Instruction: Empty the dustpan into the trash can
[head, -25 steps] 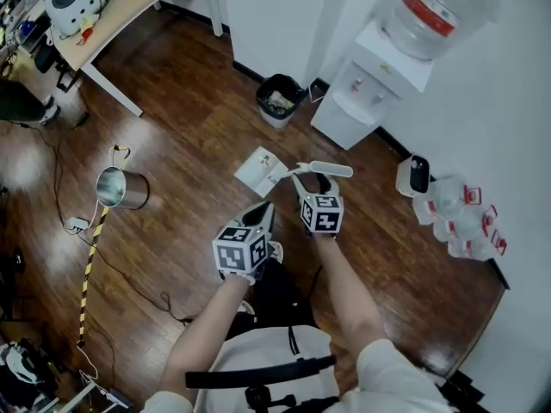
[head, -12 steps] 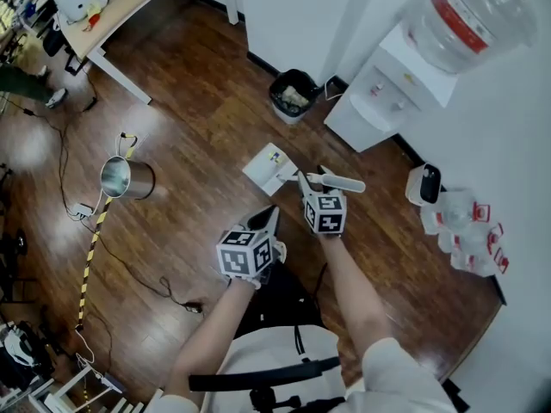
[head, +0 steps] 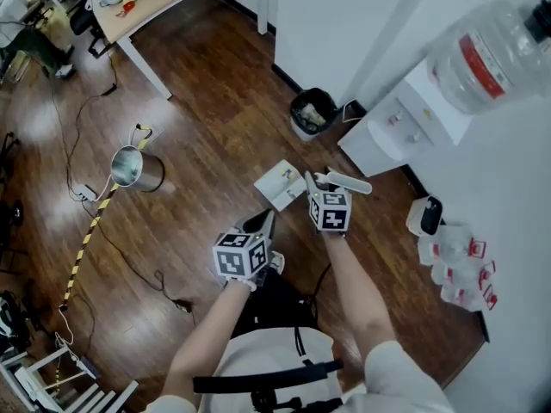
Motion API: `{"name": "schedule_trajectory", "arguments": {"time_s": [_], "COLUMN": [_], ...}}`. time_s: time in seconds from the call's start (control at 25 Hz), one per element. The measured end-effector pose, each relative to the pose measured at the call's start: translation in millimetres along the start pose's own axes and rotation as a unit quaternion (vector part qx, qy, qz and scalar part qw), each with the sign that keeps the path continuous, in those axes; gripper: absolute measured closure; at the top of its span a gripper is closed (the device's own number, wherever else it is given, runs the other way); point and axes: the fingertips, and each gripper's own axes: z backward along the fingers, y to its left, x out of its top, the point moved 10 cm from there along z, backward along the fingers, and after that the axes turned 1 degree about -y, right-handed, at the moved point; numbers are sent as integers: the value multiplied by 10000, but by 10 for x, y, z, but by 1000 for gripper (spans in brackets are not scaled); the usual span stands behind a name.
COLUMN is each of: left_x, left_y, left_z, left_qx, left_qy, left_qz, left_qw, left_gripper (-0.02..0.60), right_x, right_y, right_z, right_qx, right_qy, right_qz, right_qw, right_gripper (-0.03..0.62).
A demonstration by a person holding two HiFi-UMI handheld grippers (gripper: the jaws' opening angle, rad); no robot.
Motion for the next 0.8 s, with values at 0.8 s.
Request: {"name": "schedule_trajectory", "arguments": {"time_s": [0.8], "left_x": [315], "left_y": [1744], "left_z": [1582], "left_qx": [890], "left_qy": [-1063], "left_qz": [923], "left_qw": [9860], "left_gripper": [586], "right_x": [1804], "right_y": [2102], "right_z": [-79], "right_qx": [2838], "right_qy": [152], "right_qz": [2179], "right_qw": [9337], "right_gripper": [366]}}
